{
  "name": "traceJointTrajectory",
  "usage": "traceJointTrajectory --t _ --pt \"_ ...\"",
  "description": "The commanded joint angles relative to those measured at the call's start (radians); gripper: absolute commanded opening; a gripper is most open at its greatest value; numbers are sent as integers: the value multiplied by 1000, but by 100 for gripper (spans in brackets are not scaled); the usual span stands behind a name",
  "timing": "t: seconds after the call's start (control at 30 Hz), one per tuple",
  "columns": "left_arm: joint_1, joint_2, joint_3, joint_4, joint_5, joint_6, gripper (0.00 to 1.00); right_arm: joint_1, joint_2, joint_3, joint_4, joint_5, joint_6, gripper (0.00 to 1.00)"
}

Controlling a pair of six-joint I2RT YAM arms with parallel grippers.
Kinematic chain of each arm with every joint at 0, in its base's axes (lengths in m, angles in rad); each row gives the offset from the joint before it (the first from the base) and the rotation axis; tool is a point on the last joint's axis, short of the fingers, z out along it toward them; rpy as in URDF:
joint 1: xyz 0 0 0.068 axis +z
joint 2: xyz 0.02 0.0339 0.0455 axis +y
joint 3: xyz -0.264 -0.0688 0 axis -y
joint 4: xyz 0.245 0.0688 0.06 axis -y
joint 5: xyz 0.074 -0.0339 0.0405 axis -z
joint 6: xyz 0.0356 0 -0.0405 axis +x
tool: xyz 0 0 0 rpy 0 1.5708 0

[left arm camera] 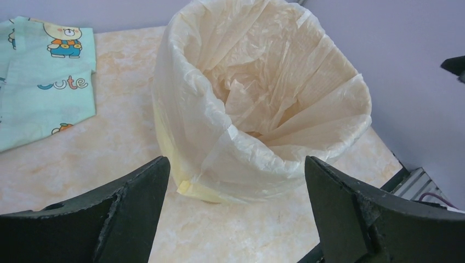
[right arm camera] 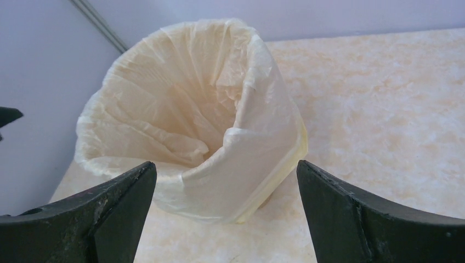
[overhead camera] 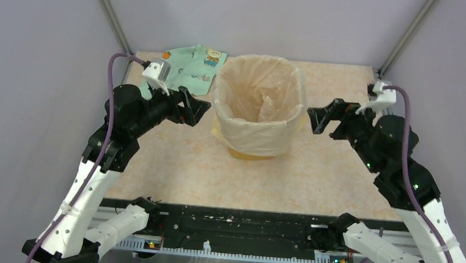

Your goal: Put the trash bags into the trash bin

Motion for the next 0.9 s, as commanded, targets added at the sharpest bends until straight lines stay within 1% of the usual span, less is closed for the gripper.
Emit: traceJointTrajectory --t 0.0,0.2,0.4,0.87 --pt "-4 -52 -41 17 9 61 98 -5 -113 -71 91 -41 0 99" --pt "-4 -70 -89 2 33 57 98 -5 -226 -172 99 -28 11 99" --pt "-3 -78 -141 -4 8 30 98 -5 -281 -216 103 -12 16 99" --pt "-4 -99 -183 -15 -33 44 98 -5 -287 -251 128 -3 15 99"
